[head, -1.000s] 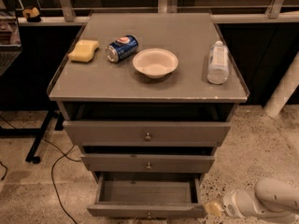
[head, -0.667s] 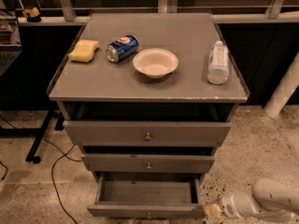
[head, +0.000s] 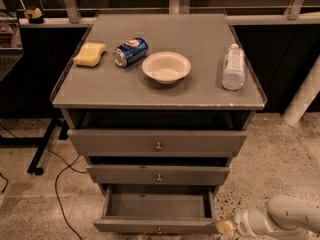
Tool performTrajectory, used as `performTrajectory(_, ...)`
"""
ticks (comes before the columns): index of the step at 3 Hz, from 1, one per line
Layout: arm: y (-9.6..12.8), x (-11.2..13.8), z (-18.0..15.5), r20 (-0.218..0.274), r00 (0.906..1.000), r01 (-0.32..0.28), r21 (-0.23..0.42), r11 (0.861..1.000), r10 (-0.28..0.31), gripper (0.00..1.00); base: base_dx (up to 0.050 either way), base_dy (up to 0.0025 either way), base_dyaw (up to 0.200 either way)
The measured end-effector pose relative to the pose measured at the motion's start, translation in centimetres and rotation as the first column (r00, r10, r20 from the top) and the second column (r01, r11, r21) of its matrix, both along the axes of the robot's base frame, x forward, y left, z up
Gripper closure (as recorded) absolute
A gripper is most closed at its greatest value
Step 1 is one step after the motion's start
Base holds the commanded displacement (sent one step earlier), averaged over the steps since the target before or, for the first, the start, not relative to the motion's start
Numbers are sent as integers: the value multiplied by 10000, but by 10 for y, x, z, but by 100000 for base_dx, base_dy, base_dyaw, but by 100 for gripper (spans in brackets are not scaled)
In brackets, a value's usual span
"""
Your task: Close bottom drawer
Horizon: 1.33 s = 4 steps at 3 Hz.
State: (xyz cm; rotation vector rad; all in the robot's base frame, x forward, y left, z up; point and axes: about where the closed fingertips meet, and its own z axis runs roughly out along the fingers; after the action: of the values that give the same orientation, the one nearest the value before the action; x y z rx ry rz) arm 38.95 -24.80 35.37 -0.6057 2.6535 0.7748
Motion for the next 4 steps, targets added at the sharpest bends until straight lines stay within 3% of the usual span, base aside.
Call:
performTrajectory(2, 11, 12, -60, -145, 9989, 449, 274, 9986, -445, 100, 0, 0, 0)
performTrajectory(3, 16, 19, -97, -546, 9969, 596, 430, 9973, -573, 100, 0, 0, 0)
performTrajectory(4, 16, 19, -98, -547, 9969, 598, 430, 9973, -574, 100, 0, 0, 0)
